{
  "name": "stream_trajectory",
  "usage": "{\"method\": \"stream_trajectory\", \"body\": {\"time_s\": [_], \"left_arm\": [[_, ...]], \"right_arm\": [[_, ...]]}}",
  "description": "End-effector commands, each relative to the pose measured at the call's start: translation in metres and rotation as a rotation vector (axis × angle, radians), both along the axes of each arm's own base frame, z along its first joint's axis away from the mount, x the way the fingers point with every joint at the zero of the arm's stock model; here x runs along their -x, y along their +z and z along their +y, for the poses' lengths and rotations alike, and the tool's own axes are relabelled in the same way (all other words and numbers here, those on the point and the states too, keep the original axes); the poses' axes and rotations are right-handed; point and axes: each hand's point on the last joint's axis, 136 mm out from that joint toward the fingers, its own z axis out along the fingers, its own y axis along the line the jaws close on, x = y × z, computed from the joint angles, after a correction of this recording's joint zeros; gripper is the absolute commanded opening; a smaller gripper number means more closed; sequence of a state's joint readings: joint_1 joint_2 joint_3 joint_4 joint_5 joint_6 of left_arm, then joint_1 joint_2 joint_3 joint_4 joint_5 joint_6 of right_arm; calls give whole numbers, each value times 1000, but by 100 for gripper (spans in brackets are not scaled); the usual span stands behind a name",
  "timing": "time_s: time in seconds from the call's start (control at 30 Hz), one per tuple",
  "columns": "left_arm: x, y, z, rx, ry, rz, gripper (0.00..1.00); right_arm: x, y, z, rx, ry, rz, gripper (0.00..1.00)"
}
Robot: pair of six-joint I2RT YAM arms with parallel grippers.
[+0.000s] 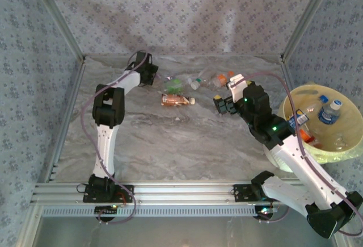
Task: Put the plastic bottles in the bin
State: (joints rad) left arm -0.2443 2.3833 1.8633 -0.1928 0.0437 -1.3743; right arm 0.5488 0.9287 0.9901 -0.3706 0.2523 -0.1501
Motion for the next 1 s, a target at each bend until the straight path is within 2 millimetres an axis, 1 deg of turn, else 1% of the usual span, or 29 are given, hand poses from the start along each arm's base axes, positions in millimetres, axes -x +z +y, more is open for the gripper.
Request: {"method": "stream_trajectory", "body": {"time_s": [0.0,0.1,0.27,0.37,0.43,0.57,0.63,0.73,0.83,0.97], "left_arm": [[-6,23,23,22,26,-89,52],[-7,52,33,8,18,-190,50],[0,104,46,-34,-17,-329,49],[9,137,38,-50,-102,-418,49],[19,151,29,-42,-166,-453,48],[50,177,12,-34,-281,-515,47],[69,189,3,-53,-340,-541,47],[103,207,-14,-111,-439,-572,47],[138,225,-39,-166,-557,-621,47],[183,242,-72,-195,-732,-678,47]], "right_arm": [[-7,14,-6,-63,-72,-57,100],[-8,11,-9,-170,-122,-79,100],[-5,3,-3,-246,-100,-70,100],[-4,-2,4,-281,-73,-48,100],[-5,-4,7,-305,-68,-41,100],[-11,-10,13,-380,-81,-17,100],[-14,-15,21,-426,-71,20,100],[-20,-22,41,-490,-26,96,100],[-24,-30,67,-553,46,189,100],[-27,-28,104,-624,196,264,100]]}}
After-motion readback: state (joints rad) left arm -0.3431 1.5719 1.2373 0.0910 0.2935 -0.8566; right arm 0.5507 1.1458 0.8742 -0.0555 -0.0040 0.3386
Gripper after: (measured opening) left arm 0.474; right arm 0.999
